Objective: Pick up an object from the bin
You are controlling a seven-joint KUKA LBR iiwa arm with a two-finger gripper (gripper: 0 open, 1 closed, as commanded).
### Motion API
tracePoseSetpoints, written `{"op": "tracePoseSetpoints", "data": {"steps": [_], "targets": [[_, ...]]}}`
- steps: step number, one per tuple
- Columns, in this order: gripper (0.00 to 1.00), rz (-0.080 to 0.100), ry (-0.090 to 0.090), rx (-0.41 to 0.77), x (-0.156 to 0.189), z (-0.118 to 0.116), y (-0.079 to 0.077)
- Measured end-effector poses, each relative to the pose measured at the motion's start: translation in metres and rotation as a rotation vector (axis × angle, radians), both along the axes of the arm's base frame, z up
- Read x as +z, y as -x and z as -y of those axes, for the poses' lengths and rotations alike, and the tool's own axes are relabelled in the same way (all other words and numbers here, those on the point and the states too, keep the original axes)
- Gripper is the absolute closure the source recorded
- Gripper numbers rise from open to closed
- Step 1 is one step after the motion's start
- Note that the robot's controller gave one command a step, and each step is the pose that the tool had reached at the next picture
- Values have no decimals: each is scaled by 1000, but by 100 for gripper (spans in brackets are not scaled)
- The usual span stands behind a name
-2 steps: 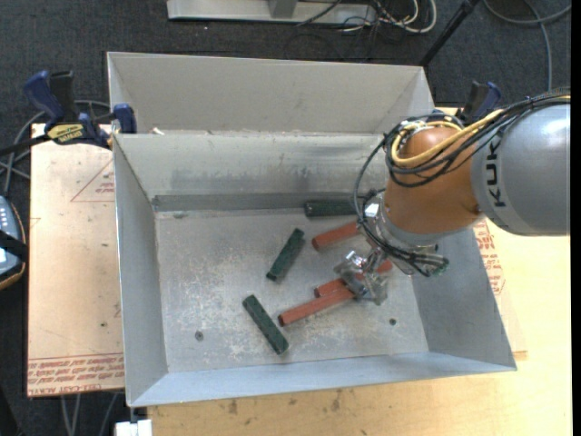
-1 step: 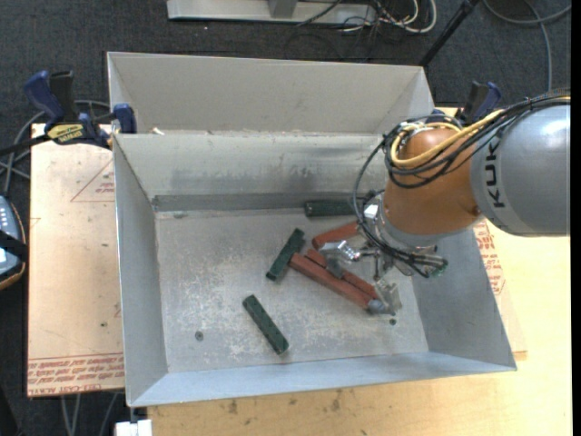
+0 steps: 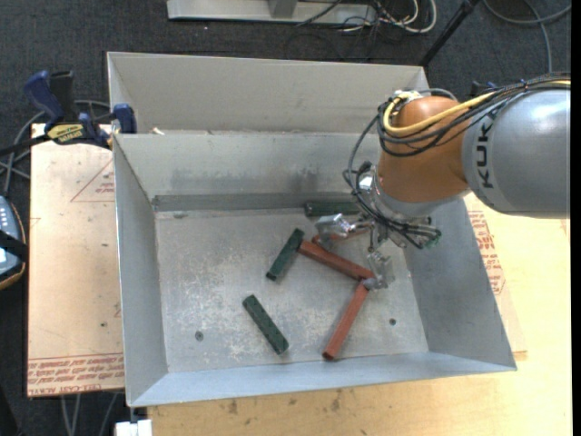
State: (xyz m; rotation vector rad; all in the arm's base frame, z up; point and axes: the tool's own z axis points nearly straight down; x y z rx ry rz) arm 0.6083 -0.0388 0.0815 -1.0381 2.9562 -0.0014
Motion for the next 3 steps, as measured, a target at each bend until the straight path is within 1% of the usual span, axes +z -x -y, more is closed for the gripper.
{"op": "tracePoseSetpoints", "data": {"steps": [1, 2, 3], "targets": [[0, 0, -2, -157, 42, -34, -26], [0, -9, 0, -125, -13, -15, -41], [100, 2, 0, -126, -8, -15, -44]]}}
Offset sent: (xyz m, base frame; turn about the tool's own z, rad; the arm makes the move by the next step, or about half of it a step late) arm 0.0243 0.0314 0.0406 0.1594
